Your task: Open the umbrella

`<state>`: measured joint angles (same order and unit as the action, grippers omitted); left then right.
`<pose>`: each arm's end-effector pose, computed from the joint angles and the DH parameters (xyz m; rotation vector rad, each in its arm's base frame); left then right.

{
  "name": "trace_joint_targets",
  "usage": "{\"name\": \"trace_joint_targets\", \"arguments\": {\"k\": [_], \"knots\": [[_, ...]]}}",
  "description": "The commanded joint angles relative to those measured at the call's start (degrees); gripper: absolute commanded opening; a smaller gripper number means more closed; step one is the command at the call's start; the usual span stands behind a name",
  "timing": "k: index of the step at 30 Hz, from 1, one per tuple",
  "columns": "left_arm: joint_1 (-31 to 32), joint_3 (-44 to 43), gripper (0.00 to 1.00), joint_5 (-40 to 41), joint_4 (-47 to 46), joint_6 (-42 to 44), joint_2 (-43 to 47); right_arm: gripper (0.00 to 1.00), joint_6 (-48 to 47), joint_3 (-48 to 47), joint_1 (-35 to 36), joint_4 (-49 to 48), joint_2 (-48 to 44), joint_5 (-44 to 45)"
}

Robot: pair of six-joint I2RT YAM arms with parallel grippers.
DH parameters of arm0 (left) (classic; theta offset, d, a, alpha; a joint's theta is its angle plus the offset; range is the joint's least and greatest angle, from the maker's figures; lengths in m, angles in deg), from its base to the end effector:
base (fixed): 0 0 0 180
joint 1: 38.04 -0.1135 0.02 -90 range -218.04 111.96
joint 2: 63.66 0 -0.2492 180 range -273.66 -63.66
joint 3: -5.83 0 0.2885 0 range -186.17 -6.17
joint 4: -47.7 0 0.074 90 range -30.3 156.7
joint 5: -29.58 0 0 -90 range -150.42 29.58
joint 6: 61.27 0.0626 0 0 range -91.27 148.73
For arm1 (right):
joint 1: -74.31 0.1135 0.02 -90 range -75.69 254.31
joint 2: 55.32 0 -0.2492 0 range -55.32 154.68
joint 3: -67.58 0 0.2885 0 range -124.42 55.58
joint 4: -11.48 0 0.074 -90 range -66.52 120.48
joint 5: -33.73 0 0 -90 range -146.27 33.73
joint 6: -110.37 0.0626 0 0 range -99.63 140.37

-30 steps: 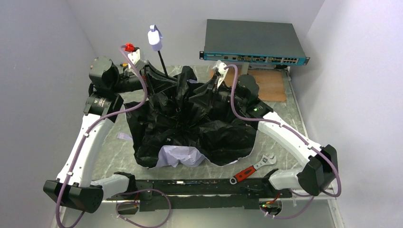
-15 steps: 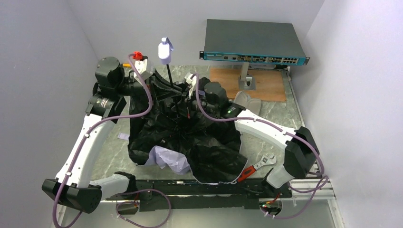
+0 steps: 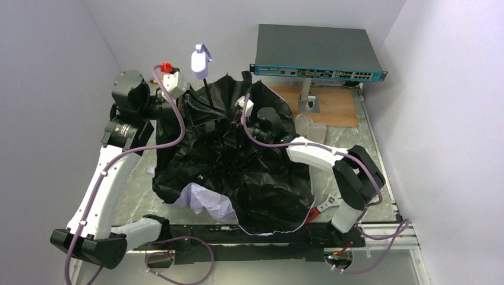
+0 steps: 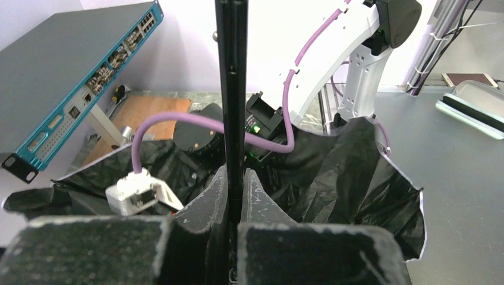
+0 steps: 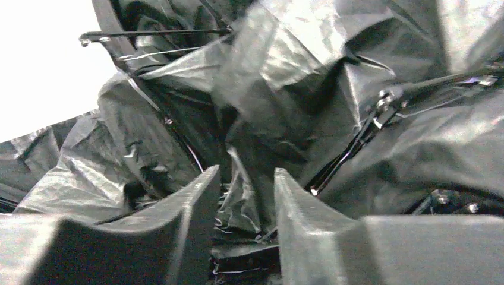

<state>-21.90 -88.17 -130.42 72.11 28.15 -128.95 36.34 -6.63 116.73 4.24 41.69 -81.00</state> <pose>0.2372 -0.1299 0.4856 1.1709 1.1780 -1.1262 0.3089 0.3178 0.2139 -0.7577 1.8132 1.0892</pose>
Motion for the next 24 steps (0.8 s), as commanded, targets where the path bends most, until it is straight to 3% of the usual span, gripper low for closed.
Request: {"name": "trace_joint_targets", "arguments": {"k": [1, 6, 8, 13, 20, 24], "knots": [[-1.5, -6.2, 0.0, -3.4, -3.1, -1.1, 3.8, 0.52, -2.3, 2.5, -3.6, -3.2, 3.6, -2.7], [-3.1, -9.4, 0.0, -5.1, 2.5, 3.2, 3.4, 0.76, -3.2, 2.0, -5.4, -3.9, 6.3, -6.0], [-3.3, -11.3, 0.0, -5.0, 8.6, 7.7, 2.9, 0.79, -3.9, 0.9, -5.8, -3.4, 7.1, -6.3], [-4.2, -13.0, 0.0, -3.1, 22.6, 20.5, 2.2, 0.84, -5.6, -1.5, -6.5, -3.3, 7.3, -5.5], [-4.9, -11.1, 0.0, 3.3, 25.8, 26.1, 2.5, 0.86, -7.4, -5.9, -8.9, -0.2, 10.4, -6.1], [-4.9, -8.3, 0.0, 10.6, 20.8, 25.7, 4.3, 0.86, -7.3, -8.5, -8.7, 1.0, 8.2, -8.9]]}}
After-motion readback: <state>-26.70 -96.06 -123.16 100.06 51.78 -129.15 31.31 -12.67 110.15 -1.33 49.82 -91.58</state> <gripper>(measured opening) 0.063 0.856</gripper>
